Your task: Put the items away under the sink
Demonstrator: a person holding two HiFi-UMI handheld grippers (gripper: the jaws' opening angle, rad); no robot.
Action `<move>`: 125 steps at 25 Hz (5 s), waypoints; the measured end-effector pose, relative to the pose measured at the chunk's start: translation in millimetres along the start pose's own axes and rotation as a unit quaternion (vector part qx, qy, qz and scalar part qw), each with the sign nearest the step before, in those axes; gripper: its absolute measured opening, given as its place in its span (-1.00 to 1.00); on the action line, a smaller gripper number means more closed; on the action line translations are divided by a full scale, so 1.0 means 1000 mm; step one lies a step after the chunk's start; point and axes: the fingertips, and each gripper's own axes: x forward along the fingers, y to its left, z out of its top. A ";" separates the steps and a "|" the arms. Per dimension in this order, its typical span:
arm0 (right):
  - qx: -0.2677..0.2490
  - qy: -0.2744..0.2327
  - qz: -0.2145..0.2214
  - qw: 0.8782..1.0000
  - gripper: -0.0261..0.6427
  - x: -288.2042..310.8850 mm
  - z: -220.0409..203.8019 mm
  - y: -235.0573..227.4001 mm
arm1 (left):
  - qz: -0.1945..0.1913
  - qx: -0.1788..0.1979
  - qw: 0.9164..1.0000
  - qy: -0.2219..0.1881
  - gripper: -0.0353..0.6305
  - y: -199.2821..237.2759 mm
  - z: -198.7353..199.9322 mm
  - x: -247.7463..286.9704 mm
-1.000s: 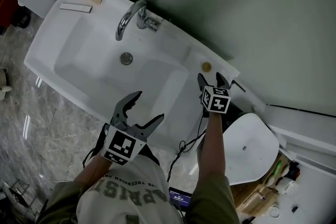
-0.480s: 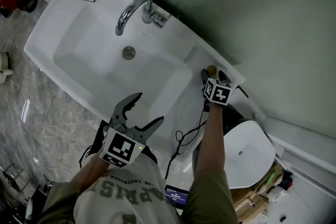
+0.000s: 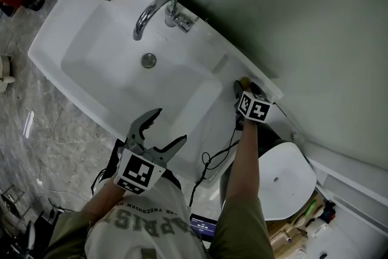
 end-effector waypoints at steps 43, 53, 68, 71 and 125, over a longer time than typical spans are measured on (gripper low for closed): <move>-0.123 -0.038 -0.026 0.991 -0.35 -0.114 -0.001 0.068 | -0.027 0.039 0.999 -0.025 0.19 -0.042 -0.020 -0.060; -0.094 -0.067 -0.049 0.992 -0.35 -0.189 -0.040 0.125 | -0.045 0.063 0.996 -0.039 0.19 -0.048 -0.044 -0.131; -0.071 -0.080 -0.088 0.990 -0.35 -0.282 -0.137 0.225 | -0.092 0.112 0.989 -0.034 0.19 -0.061 -0.110 -0.229; -0.074 -0.078 -0.085 0.991 -0.35 -0.295 -0.156 0.240 | -0.096 0.116 0.988 -0.027 0.19 -0.067 -0.122 -0.241; -0.168 -0.035 0.046 0.984 -0.35 -0.151 -0.345 0.354 | 0.032 0.025 0.999 0.012 0.19 -0.065 -0.336 -0.230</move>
